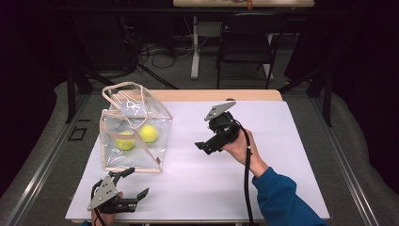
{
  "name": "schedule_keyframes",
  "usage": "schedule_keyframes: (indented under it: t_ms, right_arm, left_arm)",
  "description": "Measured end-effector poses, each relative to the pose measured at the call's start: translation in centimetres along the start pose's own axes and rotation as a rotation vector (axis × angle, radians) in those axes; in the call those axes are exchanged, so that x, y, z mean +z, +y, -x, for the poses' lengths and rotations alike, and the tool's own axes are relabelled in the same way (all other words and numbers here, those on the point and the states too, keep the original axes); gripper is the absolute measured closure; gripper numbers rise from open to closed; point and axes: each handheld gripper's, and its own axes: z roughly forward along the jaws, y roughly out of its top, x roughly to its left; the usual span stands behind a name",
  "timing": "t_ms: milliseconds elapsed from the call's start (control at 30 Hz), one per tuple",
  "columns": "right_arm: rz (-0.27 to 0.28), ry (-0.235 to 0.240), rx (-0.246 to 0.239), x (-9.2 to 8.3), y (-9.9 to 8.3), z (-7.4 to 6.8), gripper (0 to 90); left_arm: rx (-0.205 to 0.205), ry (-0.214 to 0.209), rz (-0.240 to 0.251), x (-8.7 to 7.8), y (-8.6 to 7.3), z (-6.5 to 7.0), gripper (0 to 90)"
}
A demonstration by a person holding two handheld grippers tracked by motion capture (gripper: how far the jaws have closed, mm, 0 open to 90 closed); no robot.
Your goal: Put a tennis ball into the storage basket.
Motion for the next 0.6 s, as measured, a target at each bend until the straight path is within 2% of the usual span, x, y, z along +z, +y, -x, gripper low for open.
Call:
schedule_keyframes:
  t_ms: [367,600]
  right_arm:
    - [-0.004,-0.006,0.015,-0.8,-2.7,-0.1,0.4]
    - [0.013,-0.022,0.037,-1.4,-4.9,-0.4,0.5]
  left_arm:
    - [0.001,0.002,0.000,0.0,0.0,0.0,15.9]
    - [0.002,0.000,-0.001,0.1,0.0,0.0,15.9]
